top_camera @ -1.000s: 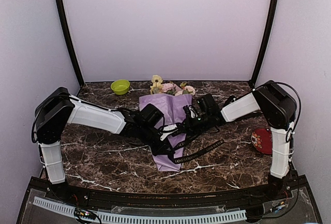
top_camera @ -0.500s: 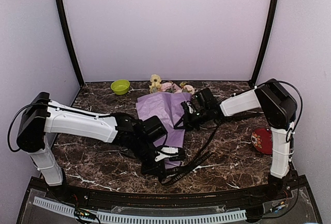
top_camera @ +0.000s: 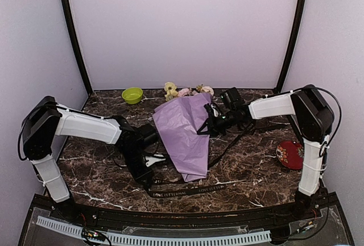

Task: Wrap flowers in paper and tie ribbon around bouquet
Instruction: Move the ribbon to the folded bouquet.

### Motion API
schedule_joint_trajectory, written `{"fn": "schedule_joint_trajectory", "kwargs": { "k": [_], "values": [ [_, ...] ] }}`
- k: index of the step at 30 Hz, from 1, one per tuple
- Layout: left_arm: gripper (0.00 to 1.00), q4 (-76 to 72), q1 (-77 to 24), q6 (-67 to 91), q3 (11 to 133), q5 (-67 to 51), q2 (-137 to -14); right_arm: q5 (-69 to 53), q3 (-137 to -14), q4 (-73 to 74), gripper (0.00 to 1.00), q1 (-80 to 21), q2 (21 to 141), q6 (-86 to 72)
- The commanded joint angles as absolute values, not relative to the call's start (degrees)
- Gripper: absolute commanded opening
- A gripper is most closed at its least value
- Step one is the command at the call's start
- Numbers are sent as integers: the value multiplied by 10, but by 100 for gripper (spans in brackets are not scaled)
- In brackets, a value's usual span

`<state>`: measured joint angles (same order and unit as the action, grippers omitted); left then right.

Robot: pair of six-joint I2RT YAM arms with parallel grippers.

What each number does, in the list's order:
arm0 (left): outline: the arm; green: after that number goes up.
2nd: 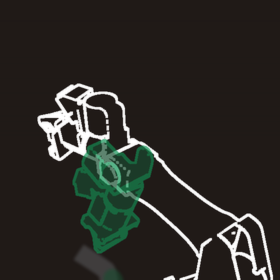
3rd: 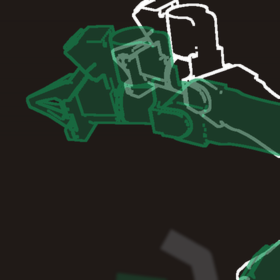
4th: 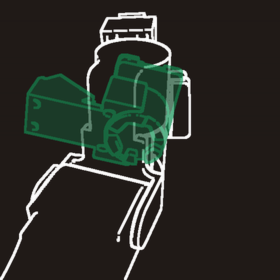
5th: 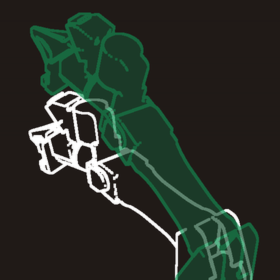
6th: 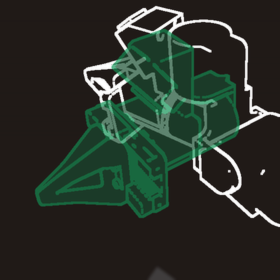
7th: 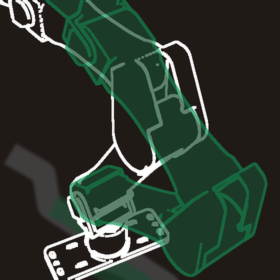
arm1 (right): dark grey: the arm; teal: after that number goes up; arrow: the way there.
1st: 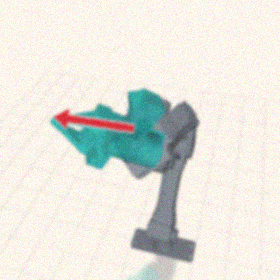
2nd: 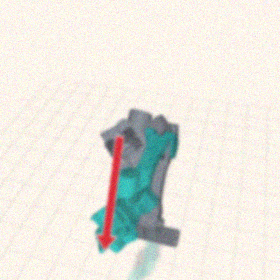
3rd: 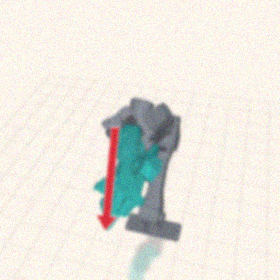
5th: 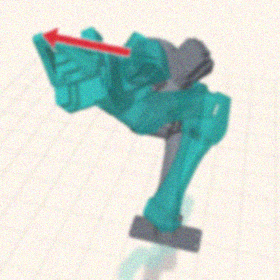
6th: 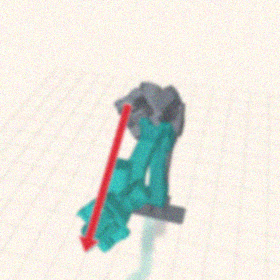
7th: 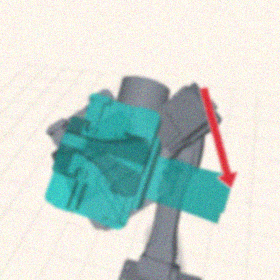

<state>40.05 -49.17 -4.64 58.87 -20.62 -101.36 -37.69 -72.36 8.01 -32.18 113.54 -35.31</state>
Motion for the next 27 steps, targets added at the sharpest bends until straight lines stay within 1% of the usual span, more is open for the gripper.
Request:
{"fn": "schedule_joint_trajectory", "kwargs": {
  "k": [1,3,6,10,14,21,27],
  "values": [
    [0,375,-381,21,582,-148,-1020,-380,-730,76,0,-318,1116,-339],
    [0,344,-321,43,595,-146,-1030,-381,-725,71,0,-318,1117,-341],
    [0,278,-269,70,606,-149,-1031,-385,-716,65,0,-318,1116,-343],
    [0,217,-223,91,620,-119,-1029,-387,-698,62,0,-320,1113,-341],
    [0,196,-180,94,639,-84,-1015,-388,-675,45,0,-320,1118,-341],
    [0,188,-155,71,642,-23,-890,-388,-664,36,0,-323,1143,-338],
    [0,170,-156,42,657,-112,-784,-378,-672,41,0,-330,1155,-333]
  ]
}}
